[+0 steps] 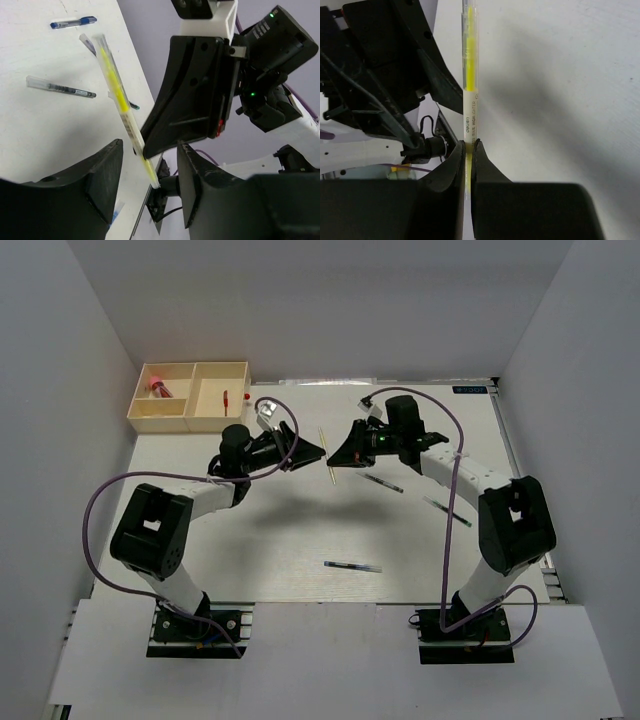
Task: Sort the stationery into containers
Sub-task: Place the pen in the storage box.
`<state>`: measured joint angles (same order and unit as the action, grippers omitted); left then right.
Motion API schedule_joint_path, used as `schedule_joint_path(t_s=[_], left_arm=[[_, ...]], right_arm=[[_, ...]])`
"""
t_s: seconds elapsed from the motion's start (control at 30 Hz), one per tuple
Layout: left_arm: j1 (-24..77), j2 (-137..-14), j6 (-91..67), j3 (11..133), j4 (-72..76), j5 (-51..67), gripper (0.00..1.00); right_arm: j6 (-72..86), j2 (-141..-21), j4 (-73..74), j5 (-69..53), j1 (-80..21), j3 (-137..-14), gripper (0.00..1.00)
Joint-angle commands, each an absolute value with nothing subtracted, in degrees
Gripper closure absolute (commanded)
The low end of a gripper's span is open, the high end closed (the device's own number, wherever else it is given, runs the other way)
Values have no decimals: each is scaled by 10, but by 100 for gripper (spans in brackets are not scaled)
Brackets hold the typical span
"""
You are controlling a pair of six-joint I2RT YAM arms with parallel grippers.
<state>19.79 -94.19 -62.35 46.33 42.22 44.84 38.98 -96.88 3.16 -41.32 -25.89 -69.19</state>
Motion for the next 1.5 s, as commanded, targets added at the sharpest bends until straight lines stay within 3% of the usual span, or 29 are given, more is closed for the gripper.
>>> schedule_joint_path(t_s=[0.0,0.6,0.73,0.77,0.87,0.9,0.93,1.03,1.17,1.23,1.3,1.37,1.47], left_arm=[[207,-947,-627,490,421,425,44],[217,-962,-635,511,410,407,64],[217,-960,-640,506,414,408,75],[217,-959,-640,505,412,405,85],[217,-949,-635,506,391,400,94],[217,-946,-631,507,384,396,99],[208,-938,-627,508,363,395,100],[174,-924,-578,542,264,389,100],[111,-938,-418,671,59,336,100],[78,-974,-300,785,-88,239,100],[56,-1004,-212,852,-143,169,100],[28,-1083,-135,1003,-225,103,100],[-11,-1168,-83,1145,-225,38,100]], right_arm=[[430,-935,-26,-440,-255,-675,100],[461,-945,-62,-453,-254,-671,100],[463,-950,-62,-455,-257,-679,100],[464,-951,-62,-455,-255,-679,100],[465,-947,-69,-456,-258,-673,100],[464,-947,-71,-458,-254,-671,95],[461,-946,-69,-461,-252,-670,64],[434,-936,-34,-450,-234,-671,14],[354,-932,30,-434,-201,-686,11],[324,-932,65,-427,-181,-698,11],[292,-927,83,-421,-170,-699,12],[280,-921,84,-416,-163,-687,12],[279,-909,65,-417,-153,-664,12]])
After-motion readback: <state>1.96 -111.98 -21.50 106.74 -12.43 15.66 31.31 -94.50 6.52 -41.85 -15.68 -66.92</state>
